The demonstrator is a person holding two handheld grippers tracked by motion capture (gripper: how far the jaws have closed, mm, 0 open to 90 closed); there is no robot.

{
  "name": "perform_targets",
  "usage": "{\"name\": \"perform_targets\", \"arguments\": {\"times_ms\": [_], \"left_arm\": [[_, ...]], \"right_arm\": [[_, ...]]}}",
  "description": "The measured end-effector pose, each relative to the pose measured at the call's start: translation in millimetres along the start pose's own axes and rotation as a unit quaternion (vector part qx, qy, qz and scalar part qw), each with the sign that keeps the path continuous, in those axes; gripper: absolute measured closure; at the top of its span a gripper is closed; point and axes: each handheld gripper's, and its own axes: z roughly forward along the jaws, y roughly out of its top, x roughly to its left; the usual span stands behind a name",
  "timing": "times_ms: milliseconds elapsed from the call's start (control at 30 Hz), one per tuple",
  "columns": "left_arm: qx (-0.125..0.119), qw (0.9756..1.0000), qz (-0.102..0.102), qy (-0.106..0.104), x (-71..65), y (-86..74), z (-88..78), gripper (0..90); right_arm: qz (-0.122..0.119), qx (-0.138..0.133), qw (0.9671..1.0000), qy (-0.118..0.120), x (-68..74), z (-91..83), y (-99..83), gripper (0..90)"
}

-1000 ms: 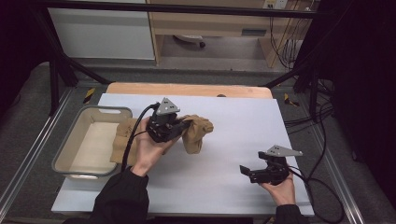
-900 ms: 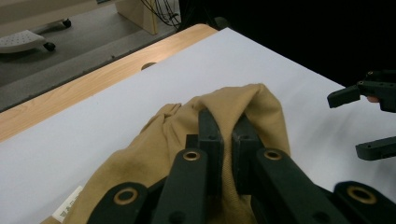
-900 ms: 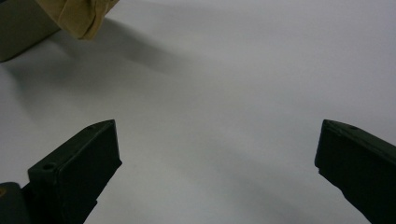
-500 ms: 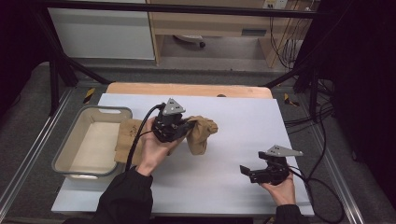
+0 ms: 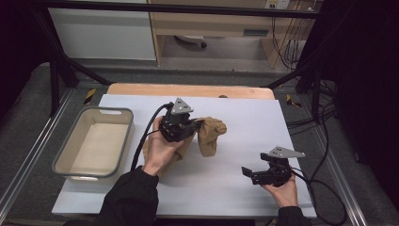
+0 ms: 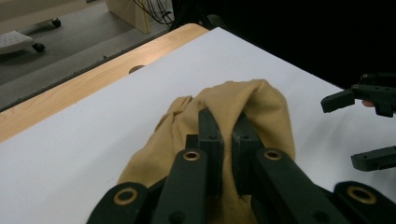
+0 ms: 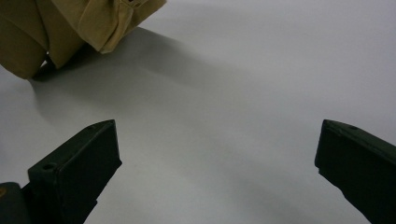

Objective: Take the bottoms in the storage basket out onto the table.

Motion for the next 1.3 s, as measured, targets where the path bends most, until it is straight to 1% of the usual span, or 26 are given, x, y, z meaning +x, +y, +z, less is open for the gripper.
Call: {"name": "perform_targets", "arguments": {"times_ms": [367,500,633,967,1300], "left_arm": [[-0.001,1.0000,0.001,-0.003,-6.0,8.1,8.6,85.5],[-0.005,1.0000,0.003,-0.005,-9.5,11.4,11.0,85.4],[-0.005,1.0000,0.007,-0.002,-10.5,11.6,14.2,85.4],[-0.009,0.9999,-0.003,-0.003,-6.3,-0.3,20.9,85.3],[0.010,0.9999,-0.005,0.005,-2.0,-15.2,28.8,85.1]], "right_arm": [[0.002,-0.001,1.0000,0.001,-0.6,-0.7,-0.2,0.6],[0.002,0.000,1.0000,0.001,-0.6,-0.5,-0.3,0.6],[0.002,-0.002,1.0000,0.001,-0.5,-0.8,-0.2,0.6],[0.002,-0.001,1.0000,0.001,-0.4,-0.6,-0.3,0.6],[0.003,0.001,1.0000,0.001,-0.3,-0.2,-0.4,0.6]]}}
